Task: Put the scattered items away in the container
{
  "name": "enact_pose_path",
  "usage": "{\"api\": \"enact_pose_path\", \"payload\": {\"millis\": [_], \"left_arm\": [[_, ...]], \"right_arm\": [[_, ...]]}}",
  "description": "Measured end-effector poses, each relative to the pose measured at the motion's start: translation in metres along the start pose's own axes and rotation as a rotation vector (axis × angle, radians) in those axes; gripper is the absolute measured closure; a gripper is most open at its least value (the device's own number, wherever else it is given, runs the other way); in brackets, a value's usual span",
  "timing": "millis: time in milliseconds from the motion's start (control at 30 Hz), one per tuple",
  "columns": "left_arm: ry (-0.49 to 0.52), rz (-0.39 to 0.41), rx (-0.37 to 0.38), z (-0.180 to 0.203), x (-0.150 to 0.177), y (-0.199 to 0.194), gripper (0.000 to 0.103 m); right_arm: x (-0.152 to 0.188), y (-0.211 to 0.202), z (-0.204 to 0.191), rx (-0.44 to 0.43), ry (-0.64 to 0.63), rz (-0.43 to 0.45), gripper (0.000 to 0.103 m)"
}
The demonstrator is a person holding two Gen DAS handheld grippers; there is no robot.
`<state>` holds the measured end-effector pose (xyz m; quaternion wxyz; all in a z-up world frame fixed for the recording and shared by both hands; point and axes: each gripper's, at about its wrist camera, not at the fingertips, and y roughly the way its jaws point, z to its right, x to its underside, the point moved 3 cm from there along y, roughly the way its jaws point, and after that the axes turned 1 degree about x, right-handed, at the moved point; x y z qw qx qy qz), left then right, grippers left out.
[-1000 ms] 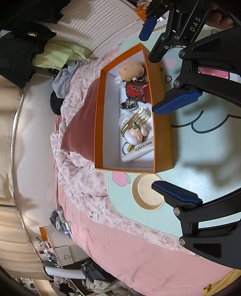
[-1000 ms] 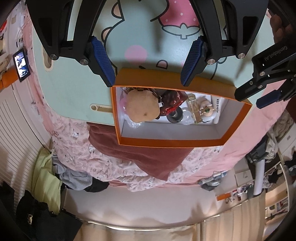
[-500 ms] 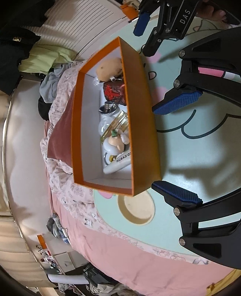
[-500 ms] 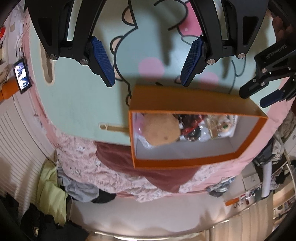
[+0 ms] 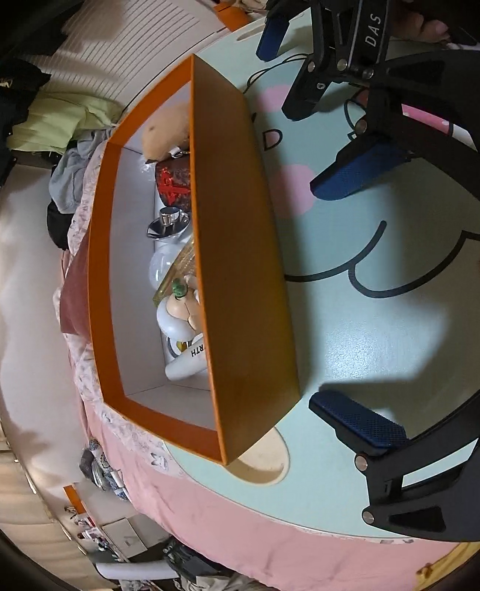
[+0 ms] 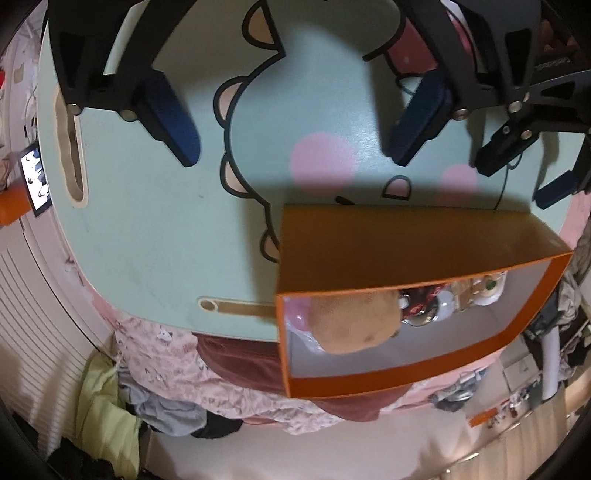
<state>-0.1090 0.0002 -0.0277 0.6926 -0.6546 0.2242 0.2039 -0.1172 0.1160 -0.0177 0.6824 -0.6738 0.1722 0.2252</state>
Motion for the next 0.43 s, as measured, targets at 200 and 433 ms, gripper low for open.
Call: {"api": "enact_pose_path", "payload": {"millis": [200,433], "left_arm": [[-0.001,0.001,0.001,-0.0003,0.0001,0.0003,0.000],[-0.002,0.002,0.001,-0.0004,-0.0001,0.0007,0.000]], "right_arm": [[0.0001,-0.0001,0.0002,0.002,-0.001,-0.001,0.000],[0.0003,0.0000,-0.0003,0.002,-0.001,-0.001,0.000]]}}
